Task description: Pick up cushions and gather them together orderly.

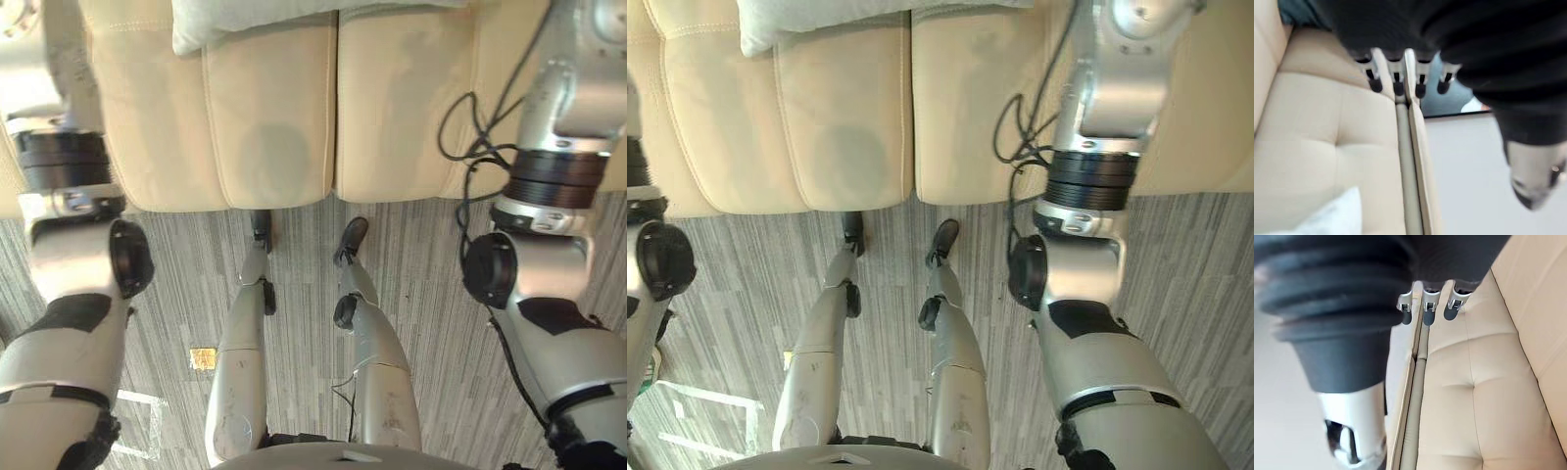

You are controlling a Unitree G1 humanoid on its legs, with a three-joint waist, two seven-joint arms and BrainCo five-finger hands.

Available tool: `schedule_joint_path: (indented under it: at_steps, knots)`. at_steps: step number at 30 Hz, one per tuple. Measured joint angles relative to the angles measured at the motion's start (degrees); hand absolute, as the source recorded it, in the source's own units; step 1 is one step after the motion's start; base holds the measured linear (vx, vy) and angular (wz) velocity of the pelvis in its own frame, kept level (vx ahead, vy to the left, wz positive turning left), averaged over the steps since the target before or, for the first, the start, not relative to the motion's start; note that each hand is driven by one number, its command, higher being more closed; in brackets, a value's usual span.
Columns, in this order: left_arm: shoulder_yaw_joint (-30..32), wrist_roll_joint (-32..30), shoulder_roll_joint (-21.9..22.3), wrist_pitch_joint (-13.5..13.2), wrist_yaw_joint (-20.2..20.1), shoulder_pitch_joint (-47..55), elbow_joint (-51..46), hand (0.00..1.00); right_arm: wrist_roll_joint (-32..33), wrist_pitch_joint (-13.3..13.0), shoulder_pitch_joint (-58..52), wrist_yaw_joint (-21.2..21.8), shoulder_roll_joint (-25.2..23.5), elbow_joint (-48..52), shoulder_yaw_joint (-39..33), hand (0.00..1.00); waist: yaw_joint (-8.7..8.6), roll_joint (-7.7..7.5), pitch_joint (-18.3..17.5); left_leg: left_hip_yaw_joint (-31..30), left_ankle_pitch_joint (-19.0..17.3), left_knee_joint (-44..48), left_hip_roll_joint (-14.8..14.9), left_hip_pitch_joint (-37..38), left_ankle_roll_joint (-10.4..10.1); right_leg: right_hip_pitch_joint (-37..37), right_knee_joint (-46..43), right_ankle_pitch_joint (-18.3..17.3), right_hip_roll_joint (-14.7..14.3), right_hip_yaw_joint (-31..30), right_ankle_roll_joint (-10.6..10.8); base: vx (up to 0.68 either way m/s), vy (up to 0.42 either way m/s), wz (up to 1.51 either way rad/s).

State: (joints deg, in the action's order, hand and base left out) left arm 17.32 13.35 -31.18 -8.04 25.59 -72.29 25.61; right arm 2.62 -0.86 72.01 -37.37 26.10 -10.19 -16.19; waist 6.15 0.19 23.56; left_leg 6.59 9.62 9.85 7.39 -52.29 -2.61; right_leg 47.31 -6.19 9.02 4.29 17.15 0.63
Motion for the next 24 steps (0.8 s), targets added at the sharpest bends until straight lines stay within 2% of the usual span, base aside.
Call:
schedule_joint_path:
  at_steps: [2, 5, 7, 10, 11, 13, 14, 16, 19, 21, 24]
  knots:
    - [2.5, 0.0, -0.9, 0.0, -0.5, 4.7, -0.6, 0.00, 0.7, -0.9, -3.4, 0.7, 2.1, 1.0, -1.2, 0.00, -0.08, 0.00, 0.0, 0.1, 0.0, 0.2, 0.3, 0.3, 0.1, 0.0, -1.3, -0.9, 0.1, 0.1, -0.2, -0.06, -0.011, 0.04]
    - [6.1, 0.1, 0.5, -0.5, -0.9, 19.4, -10.3, 0.00, 2.6, -2.1, -14.6, 2.0, 2.5, 7.5, -2.9, 0.00, -0.14, -0.04, 0.0, 0.1, -0.1, 0.3, 0.2, 3.0, 0.0, -1.6, -4.4, -3.0, 0.7, 0.5, -0.3, -0.03, -0.028, 0.12]
    - [7.9, 0.6, 4.3, -2.3, -0.9, 31.4, -17.7, 0.00, 2.6, -2.9, -24.8, 3.9, 2.1, 12.4, -2.9, 0.00, -0.03, -0.09, -0.1, 0.0, -0.6, -0.1, -0.1, 6.7, 0.1, -4.3, -6.8, -5.0, 1.4, 0.7, -0.2, 0.03, -0.041, 0.17]
    - [8.0, 1.2, 9.5, -3.6, -1.6, 41.6, -21.6, 0.00, 2.3, -3.9, -33.3, 6.4, -0.7, 16.4, -2.7, 0.00, -0.07, -0.29, -1.2, 0.1, -1.4, -1.0, -0.5, 10.1, -0.5, -6.6, -8.4, -7.0, 1.9, 0.9, -0.1, 0.05, -0.038, 0.14]
    - [7.9, 1.2, 13.8, -3.9, -2.5, 47.9, -23.0, 0.00, 2.0, -4.8, -38.7, 8.4, -3.5, 18.2, -2.1, 0.00, -0.20, -0.44, -2.5, 0.0, -1.6, -1.5, -0.7, 11.8, -0.4, -7.8, -9.3, -8.1, 2.3, 0.9, 0.1, 0.08, -0.053, 0.13]
    - [7.1, 1.2, 19.6, -3.8, -3.2, 55.3, -23.0, 0.00, 1.6, -5.4, -45.1, 10.6, -7.9, 18.2, -0.6, 0.00, -0.17, -0.63, -3.9, 0.2, -1.7, -3.2, -1.1, 15.3, -0.4, -10.3, -9.8, -9.2, 2.7, 0.9, 0.2, 0.13, -0.061, 0.12]
    - [5.9, 1.5, 24.8, -3.6, -4.3, 62.2, -22.4, 0.00, 1.6, -5.4, -51.7, 13.0, -12.1, 17.8, 0.8, 0.00, -0.30, -0.69, -5.5, 0.1, -1.6, -4.2, -1.5, 18.5, -0.3, -12.7, -10.5, -10.3, 3.0, 0.9, 0.5, 0.14, -0.056, 0.10]
    - [3.6, 1.6, 28.3, -3.3, -6.1, 69.2, -21.2, 0.00, 1.4, -5.3, -57.7, 15.8, -15.3, 15.1, 2.7, 0.00, -0.47, -0.74, -7.6, 0.2, -1.7, -5.5, -1.9, 22.4, -0.4, -15.9, -10.6, -11.3, 3.2, 0.9, 0.7, 0.18, -0.064, 0.05]
    - [1.4, 1.5, 29.3, -2.8, -8.3, 74.1, -17.1, 0.00, 0.7, -5.2, -63.2, 18.6, -18.0, 11.8, 4.6, 0.00, -0.66, -0.69, -10.1, 0.9, -1.9, -7.1, -1.9, 26.7, -0.5, -19.5, -9.9, -11.8, 3.2, 0.6, 1.1, 0.10, -0.032, -0.06]
    - [0.2, 0.8, 29.7, -1.6, -10.4, 76.4, -12.9, 0.00, -1.8, -5.2, -68.1, 20.9, -20.7, 10.1, 5.5, 0.00, -1.36, -0.74, -11.9, 1.6, -3.0, -7.2, -1.8, 30.3, -0.3, -23.2, -8.6, -11.8, 2.8, 0.0, 1.2, 0.06, -0.015, -0.17]
    - [-3.1, -2.5, 29.8, 0.2, -13.6, 79.0, -4.3, 0.00, -4.2, -5.1, -74.3, 23.2, -21.8, 5.7, 7.2, 0.00, -1.88, -0.96, -15.0, 3.1, -4.4, -7.1, -1.7, 35.1, -0.3, -27.7, -7.0, -11.9, 2.4, -1.4, 1.5, 0.02, 0.009, -0.26]
